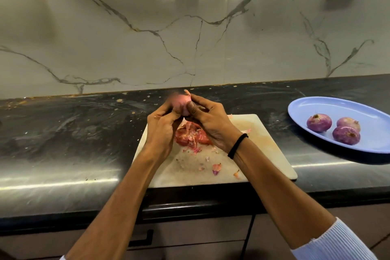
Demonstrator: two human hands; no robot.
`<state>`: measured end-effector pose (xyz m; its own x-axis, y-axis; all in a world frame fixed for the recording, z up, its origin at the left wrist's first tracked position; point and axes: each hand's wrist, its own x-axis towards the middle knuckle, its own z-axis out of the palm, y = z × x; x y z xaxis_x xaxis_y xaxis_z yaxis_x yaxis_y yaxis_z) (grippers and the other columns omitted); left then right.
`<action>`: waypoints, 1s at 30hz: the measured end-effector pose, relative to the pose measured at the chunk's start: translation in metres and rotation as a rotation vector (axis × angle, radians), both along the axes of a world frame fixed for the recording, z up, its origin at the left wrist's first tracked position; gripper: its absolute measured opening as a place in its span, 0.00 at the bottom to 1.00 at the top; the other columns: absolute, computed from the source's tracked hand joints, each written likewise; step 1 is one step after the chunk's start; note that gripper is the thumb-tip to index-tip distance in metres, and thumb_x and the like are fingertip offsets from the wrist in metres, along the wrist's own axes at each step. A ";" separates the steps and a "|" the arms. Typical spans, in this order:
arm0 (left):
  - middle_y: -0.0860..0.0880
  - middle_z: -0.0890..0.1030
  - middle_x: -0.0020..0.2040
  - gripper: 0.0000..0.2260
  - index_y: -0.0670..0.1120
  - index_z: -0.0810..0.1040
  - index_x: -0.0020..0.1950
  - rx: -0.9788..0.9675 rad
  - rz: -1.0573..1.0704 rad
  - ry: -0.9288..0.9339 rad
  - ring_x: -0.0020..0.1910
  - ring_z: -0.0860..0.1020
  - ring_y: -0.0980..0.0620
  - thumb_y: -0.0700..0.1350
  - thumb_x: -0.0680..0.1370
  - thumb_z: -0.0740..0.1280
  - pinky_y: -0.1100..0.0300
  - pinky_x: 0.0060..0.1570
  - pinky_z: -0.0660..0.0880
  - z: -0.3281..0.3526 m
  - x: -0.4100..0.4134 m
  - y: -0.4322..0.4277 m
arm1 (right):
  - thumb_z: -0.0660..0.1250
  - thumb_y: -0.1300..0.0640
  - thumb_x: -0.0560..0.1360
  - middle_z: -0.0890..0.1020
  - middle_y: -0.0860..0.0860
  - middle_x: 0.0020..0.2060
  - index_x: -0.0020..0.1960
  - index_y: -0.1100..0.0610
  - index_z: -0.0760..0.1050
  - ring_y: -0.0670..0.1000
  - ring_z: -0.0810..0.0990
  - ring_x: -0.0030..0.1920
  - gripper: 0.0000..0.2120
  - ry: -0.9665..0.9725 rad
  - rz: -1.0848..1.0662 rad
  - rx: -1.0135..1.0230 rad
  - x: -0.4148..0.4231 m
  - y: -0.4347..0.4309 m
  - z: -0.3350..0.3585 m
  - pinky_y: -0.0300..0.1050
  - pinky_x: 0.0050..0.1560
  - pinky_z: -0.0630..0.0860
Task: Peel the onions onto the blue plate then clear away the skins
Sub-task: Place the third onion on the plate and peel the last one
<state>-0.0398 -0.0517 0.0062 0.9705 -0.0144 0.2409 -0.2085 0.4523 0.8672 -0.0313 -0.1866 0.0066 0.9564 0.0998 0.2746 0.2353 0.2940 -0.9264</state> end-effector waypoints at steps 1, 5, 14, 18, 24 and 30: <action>0.46 0.85 0.55 0.16 0.39 0.77 0.66 -0.009 0.019 -0.015 0.56 0.83 0.47 0.32 0.78 0.64 0.57 0.54 0.81 -0.001 -0.001 -0.001 | 0.66 0.63 0.79 0.81 0.59 0.60 0.70 0.61 0.73 0.55 0.82 0.59 0.19 0.005 0.009 0.005 0.000 0.001 0.000 0.46 0.57 0.81; 0.47 0.85 0.54 0.17 0.42 0.80 0.63 0.028 0.166 -0.034 0.56 0.83 0.48 0.29 0.77 0.65 0.56 0.55 0.80 -0.005 -0.002 -0.001 | 0.65 0.64 0.79 0.81 0.60 0.61 0.69 0.61 0.74 0.56 0.81 0.61 0.19 0.048 0.067 0.064 0.000 0.007 -0.001 0.52 0.61 0.79; 0.50 0.86 0.51 0.10 0.45 0.84 0.57 0.273 0.455 -0.065 0.52 0.84 0.53 0.36 0.79 0.68 0.50 0.57 0.81 -0.014 0.001 -0.005 | 0.73 0.59 0.72 0.78 0.62 0.63 0.68 0.58 0.73 0.59 0.79 0.62 0.26 0.091 0.023 -0.015 -0.002 0.015 -0.005 0.55 0.59 0.80; 0.51 0.87 0.45 0.09 0.48 0.86 0.52 0.296 0.547 -0.052 0.47 0.85 0.54 0.35 0.77 0.70 0.52 0.51 0.82 -0.014 0.003 -0.002 | 0.71 0.61 0.75 0.76 0.63 0.63 0.66 0.60 0.72 0.60 0.81 0.60 0.21 0.158 0.079 0.015 -0.003 0.013 -0.001 0.54 0.56 0.82; 0.54 0.87 0.42 0.13 0.54 0.86 0.47 0.339 0.595 -0.024 0.45 0.85 0.54 0.35 0.77 0.69 0.53 0.51 0.82 -0.014 0.003 0.007 | 0.65 0.61 0.80 0.76 0.64 0.64 0.65 0.65 0.72 0.62 0.80 0.61 0.16 0.216 0.141 0.138 -0.007 0.006 0.008 0.55 0.58 0.80; 0.62 0.83 0.35 0.11 0.53 0.86 0.47 0.691 0.622 -0.024 0.42 0.83 0.59 0.41 0.74 0.67 0.61 0.46 0.80 -0.009 -0.012 0.008 | 0.65 0.62 0.79 0.74 0.66 0.66 0.67 0.68 0.70 0.62 0.80 0.60 0.18 0.319 0.095 0.323 -0.008 -0.007 0.016 0.57 0.55 0.82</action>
